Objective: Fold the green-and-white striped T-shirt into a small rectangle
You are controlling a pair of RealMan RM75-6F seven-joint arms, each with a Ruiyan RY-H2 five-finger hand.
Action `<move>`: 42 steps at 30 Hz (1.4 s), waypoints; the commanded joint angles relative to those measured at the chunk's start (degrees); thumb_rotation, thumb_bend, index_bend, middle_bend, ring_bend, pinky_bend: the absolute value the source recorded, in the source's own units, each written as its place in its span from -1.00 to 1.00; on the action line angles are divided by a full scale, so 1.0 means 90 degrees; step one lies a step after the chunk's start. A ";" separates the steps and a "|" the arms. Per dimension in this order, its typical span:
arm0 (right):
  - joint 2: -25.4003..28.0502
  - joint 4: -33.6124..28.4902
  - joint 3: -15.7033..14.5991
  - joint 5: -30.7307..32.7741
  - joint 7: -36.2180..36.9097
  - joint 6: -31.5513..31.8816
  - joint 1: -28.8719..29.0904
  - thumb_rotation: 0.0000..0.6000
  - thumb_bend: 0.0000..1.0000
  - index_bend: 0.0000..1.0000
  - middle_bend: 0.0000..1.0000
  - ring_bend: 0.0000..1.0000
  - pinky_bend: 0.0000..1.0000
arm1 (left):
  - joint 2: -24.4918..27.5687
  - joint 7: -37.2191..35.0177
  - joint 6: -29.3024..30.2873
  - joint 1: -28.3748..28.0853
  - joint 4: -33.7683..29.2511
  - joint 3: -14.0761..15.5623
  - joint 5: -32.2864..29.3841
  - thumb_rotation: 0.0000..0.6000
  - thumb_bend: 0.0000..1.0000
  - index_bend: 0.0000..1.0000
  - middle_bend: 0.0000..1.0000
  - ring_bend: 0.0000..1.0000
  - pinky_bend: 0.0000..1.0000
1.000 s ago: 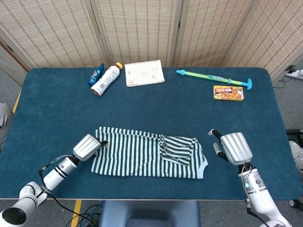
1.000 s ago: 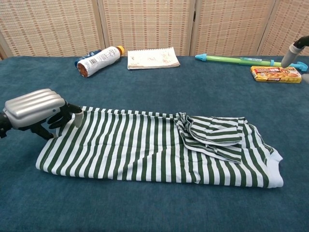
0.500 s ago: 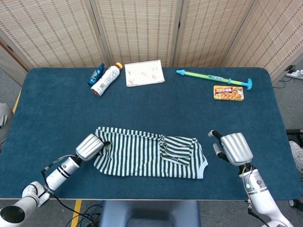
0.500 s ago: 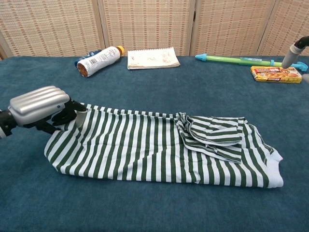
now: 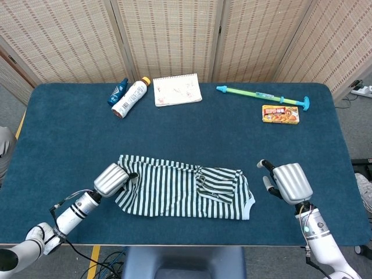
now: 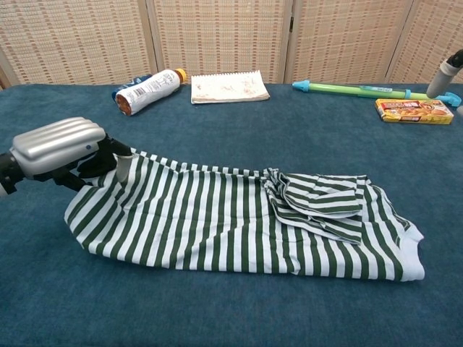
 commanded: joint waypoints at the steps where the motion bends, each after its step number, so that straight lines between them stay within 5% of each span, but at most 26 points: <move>1: -0.0012 -0.0003 0.0007 -0.0015 0.0003 -0.0003 0.0004 1.00 -0.01 -0.28 0.89 1.00 1.00 | 0.0190 0.0023 -0.0007 0.0082 -0.0182 -0.0020 -0.0076 1.00 0.37 0.32 0.86 0.68 0.92; 13: -0.0093 -0.0142 0.0040 -0.0141 -0.0115 0.0023 0.0032 1.00 -0.01 -0.28 0.89 1.00 1.00 | 0.0801 -0.0153 0.0030 0.0551 -0.0329 -0.0032 -0.0383 1.00 0.37 0.33 0.86 0.68 0.92; 28: -0.0175 -0.0192 0.0097 -0.0157 -0.0138 0.0030 0.0055 1.00 -0.01 -0.28 0.89 1.00 1.00 | 0.1351 -0.0310 -0.0601 0.1066 0.0421 -0.0129 -0.0958 1.00 0.37 0.33 0.86 0.67 0.92; 34: -0.0107 -0.0165 0.0093 -0.0195 -0.0011 0.0096 -0.0001 1.00 -0.01 -0.28 0.89 1.00 1.00 | 0.1772 -0.0035 -0.0616 0.0919 -0.0661 -0.0187 -0.0833 1.00 0.37 0.32 0.86 0.67 0.92; 42: 0.0051 -0.0148 0.0067 -0.0274 0.0193 0.0267 -0.0147 1.00 -0.01 -0.28 0.89 1.00 1.00 | 0.2505 0.1567 -0.1278 0.0298 -0.3406 -0.0568 -0.0913 1.00 0.37 0.31 0.86 0.67 0.92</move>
